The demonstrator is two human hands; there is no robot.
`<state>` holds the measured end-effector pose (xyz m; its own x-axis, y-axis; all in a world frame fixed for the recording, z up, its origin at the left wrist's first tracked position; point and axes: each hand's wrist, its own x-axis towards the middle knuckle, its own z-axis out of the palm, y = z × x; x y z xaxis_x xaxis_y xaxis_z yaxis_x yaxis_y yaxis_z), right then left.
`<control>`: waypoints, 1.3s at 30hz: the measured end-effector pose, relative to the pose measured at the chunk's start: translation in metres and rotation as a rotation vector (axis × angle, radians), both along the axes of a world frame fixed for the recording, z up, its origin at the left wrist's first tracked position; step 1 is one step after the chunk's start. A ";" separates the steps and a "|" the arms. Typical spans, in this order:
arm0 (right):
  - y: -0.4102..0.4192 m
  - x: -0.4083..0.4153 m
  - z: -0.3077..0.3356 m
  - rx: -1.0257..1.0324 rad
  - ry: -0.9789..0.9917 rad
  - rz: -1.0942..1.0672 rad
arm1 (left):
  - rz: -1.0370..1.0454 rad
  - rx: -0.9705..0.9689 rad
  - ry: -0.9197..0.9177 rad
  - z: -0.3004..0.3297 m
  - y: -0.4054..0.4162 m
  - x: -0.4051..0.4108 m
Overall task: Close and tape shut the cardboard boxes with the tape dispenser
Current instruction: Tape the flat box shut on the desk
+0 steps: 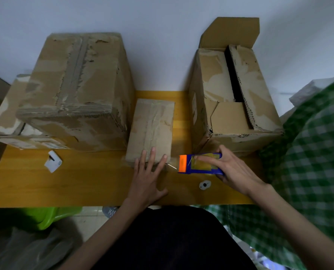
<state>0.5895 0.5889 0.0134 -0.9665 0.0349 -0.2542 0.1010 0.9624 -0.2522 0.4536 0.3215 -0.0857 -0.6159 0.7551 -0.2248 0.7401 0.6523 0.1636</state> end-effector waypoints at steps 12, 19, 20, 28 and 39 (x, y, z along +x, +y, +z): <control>-0.049 -0.045 0.023 0.187 -0.089 0.009 | 0.018 0.015 -0.001 -0.002 -0.003 0.001; -0.076 -0.058 0.037 0.322 -0.098 0.045 | 0.021 0.042 0.008 -0.004 -0.001 0.001; -0.079 -0.057 0.039 0.332 -0.095 0.060 | 0.017 0.036 0.015 -0.004 -0.001 0.001; -0.092 -0.066 0.039 0.382 -0.121 0.062 | 0.002 -0.005 0.023 -0.003 0.003 0.000; -0.094 -0.068 0.042 0.414 -0.136 0.143 | 0.002 -0.011 0.030 0.001 -0.001 0.003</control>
